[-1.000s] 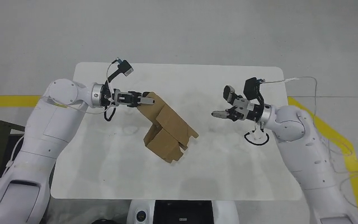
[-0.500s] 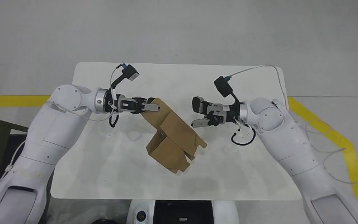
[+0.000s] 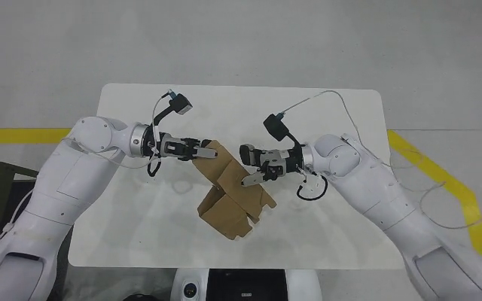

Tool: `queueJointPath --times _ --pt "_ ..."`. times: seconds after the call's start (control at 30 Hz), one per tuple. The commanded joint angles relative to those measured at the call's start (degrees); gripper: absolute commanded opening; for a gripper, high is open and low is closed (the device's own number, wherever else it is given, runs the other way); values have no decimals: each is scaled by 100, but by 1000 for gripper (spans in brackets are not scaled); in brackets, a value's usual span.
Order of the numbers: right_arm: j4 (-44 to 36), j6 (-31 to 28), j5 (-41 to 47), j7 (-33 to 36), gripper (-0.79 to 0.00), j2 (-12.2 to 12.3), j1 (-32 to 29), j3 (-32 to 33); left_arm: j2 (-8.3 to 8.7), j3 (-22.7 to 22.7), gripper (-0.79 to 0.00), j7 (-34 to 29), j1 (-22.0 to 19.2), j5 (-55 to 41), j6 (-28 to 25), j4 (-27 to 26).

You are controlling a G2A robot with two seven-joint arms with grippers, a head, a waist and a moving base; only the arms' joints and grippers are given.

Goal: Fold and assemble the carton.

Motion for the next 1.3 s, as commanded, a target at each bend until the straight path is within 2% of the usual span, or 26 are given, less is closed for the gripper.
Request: queueJointPath --times 0.0,0.03,0.07,0.27,0.37,0.57,0.7,0.87,0.9,0.93,1.27 --pt "38 -75 57 -75 -126 0 77 -182 20 40 -785 -16 -15 -18 17 -24" --pt "58 -115 99 -115 -231 2 116 -273 30 58 -785 -13 -20 -27 14 -33" --pt "61 -147 124 -147 -379 5 160 -373 40 75 -785 -12 -25 -37 13 -34" --pt "57 -369 314 -369 -416 69 463 -970 99 152 -785 -2 -63 -115 4 -88" --pt "49 -405 430 -405 -459 110 621 -1256 130 189 -785 1 -77 -129 0 -119" --pt "15 -405 745 -405 -600 188 888 -1687 189 266 -785 12 -99 -152 -11 -175" --pt "-18 -405 959 -405 -785 235 1012 -1894 227 316 -785 31 -113 -166 -30 -210" --pt "-52 -405 1184 -405 -785 287 1103 -2078 274 375 -785 128 -142 -96 -127 -235" --pt "-60 -405 1217 -405 -785 297 1117 -2112 283 384 -523 162 -147 -88 -161 -239" --pt "-70 -405 1250 -405 -785 306 1132 -2141 293 386 0 207 -156 -85 -206 -240" --pt "126 -405 1580 -405 -785 378 1245 -2225 376 191 0 545 -205 -480 -543 -260"
